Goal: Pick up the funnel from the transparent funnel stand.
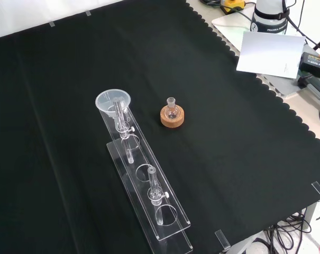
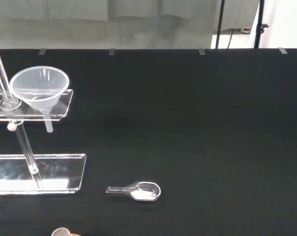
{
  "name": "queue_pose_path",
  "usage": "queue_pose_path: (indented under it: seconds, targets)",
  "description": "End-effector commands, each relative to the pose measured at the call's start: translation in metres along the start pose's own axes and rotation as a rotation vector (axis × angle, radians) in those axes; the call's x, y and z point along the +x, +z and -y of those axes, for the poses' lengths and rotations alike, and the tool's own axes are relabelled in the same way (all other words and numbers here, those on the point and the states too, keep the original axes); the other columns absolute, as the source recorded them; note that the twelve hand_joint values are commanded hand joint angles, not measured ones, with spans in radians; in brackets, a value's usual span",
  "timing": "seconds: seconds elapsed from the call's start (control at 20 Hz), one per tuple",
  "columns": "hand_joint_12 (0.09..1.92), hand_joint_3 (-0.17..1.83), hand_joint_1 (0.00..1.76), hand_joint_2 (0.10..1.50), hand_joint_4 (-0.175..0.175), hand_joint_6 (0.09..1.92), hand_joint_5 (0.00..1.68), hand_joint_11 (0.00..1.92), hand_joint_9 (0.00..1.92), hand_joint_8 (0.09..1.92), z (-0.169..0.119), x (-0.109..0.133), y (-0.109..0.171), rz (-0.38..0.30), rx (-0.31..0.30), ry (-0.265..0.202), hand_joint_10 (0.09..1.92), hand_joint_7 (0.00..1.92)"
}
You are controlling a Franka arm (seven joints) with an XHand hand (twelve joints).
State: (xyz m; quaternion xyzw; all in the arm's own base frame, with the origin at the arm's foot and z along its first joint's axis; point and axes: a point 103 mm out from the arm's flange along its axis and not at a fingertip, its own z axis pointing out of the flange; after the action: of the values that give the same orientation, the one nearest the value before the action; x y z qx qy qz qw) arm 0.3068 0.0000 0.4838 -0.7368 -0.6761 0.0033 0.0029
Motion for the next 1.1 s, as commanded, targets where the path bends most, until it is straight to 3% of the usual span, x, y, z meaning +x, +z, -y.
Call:
queue_pose_path:
  seconds: [0.05,0.2,0.65,1.1]
  targets:
    - [1.30,0.55,0.01,1.11,0.032,0.19,0.12,0.08,0.12,0.37,0.001,0.002,0.000,0.011,-0.012,0.002,0.64,0.01]
    - [1.37,0.43,0.00,1.18,0.032,0.09,0.16,0.04,0.12,0.37,0.001,0.005,-0.002,0.018,-0.017,-0.001,0.64,0.00]
    - [1.38,0.39,0.00,1.20,0.032,0.09,0.18,0.03,0.13,0.39,-0.011,-0.006,0.002,0.020,0.001,-0.013,0.64,0.00]
    - [1.38,0.36,0.00,1.22,0.028,0.09,0.20,0.04,0.14,0.42,-0.055,0.011,0.029,0.067,0.041,-0.007,0.64,0.00]
